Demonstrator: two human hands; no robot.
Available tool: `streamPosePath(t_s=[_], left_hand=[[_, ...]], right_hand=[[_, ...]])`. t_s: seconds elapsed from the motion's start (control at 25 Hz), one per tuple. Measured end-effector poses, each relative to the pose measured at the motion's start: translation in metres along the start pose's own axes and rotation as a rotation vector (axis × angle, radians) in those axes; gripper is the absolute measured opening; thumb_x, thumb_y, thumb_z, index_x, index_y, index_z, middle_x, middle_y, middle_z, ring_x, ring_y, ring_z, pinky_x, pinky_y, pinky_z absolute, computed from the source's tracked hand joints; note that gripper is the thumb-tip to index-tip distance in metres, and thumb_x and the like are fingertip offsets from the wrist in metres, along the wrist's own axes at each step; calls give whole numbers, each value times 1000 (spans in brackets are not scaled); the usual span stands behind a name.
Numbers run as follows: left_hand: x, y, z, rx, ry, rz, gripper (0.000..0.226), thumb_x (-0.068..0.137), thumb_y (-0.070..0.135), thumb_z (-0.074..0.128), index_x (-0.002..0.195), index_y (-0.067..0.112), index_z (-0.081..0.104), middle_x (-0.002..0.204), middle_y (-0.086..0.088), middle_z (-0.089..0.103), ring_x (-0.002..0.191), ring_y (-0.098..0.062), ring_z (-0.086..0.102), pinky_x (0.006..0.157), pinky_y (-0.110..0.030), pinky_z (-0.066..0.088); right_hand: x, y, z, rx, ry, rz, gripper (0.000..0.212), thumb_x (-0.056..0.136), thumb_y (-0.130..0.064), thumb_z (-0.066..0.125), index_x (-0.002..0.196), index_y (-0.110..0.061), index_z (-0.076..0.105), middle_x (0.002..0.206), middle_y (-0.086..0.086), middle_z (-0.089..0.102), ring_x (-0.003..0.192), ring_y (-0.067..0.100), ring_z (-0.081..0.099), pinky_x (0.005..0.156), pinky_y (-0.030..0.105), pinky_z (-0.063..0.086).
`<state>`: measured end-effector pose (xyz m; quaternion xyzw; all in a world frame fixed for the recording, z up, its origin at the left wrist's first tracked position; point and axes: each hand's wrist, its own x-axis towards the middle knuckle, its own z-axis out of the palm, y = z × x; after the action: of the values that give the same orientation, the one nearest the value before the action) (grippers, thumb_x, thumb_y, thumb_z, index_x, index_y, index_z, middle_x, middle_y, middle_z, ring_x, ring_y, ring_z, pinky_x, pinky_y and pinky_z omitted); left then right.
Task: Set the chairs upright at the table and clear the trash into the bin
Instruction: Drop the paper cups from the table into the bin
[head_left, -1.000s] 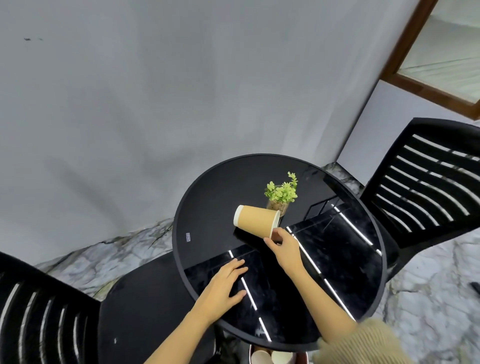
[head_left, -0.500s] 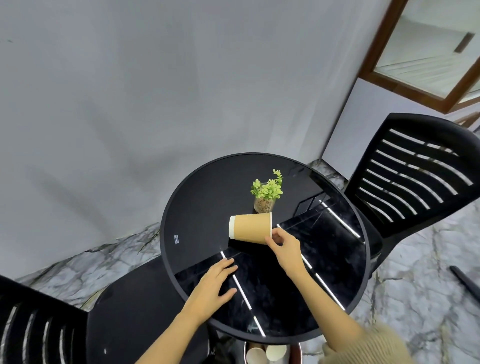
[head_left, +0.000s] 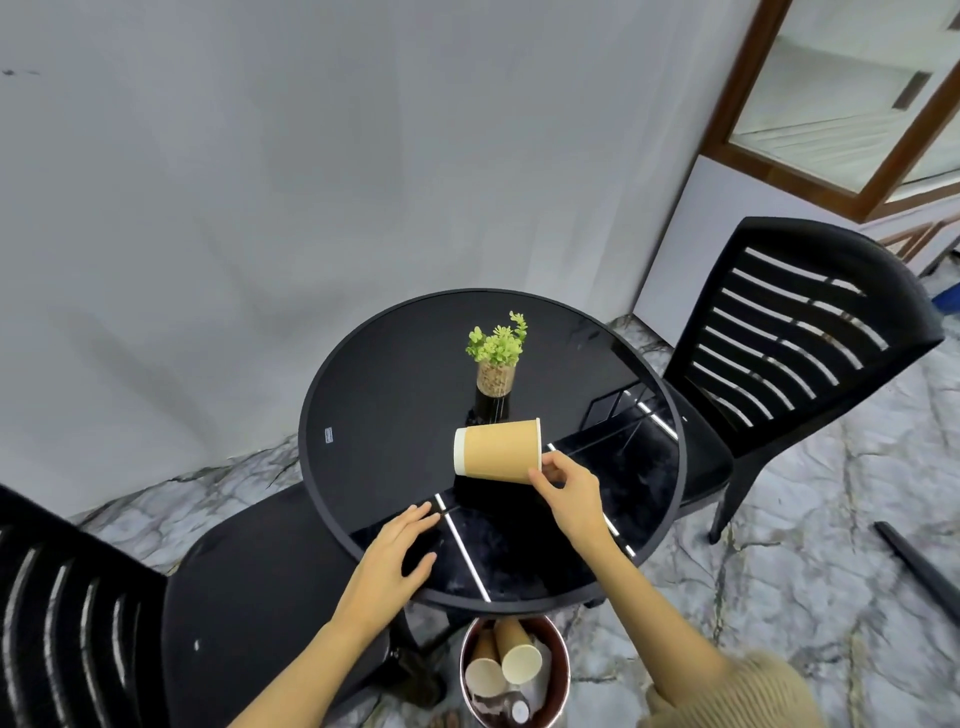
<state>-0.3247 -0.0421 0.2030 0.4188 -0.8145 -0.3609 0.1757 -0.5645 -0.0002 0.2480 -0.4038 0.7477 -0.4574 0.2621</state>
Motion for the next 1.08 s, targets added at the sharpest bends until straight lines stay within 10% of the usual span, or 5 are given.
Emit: streamPosePath(t_s=[0.6, 0.76, 1.08], left_hand=[[-141, 73, 92, -55, 47, -131, 48, 89, 14, 58, 134, 26, 47, 138, 19, 38, 134, 2, 25, 115, -31, 28], [-176, 78, 119, -77, 69, -215, 45, 89, 19, 58, 133, 23, 48, 134, 19, 38, 130, 2, 27, 114, -33, 30], [-200, 79, 135, -103, 25, -274, 44, 89, 11, 58, 131, 24, 49, 131, 15, 39, 129, -7, 36, 109, -25, 26]], right_hand=[[-135, 88, -138, 143, 300, 86, 7, 87, -9, 59, 84, -3, 61, 74, 8, 61, 66, 4, 57, 62, 16, 44], [-171, 110, -150, 101, 280, 118, 6, 88, -6, 57, 85, -1, 60, 80, 11, 60, 67, 4, 55, 56, -1, 42], [-221, 148, -118, 34, 144, 255, 6, 87, -7, 59, 82, -6, 61, 74, 6, 61, 69, 2, 56, 57, 11, 43]])
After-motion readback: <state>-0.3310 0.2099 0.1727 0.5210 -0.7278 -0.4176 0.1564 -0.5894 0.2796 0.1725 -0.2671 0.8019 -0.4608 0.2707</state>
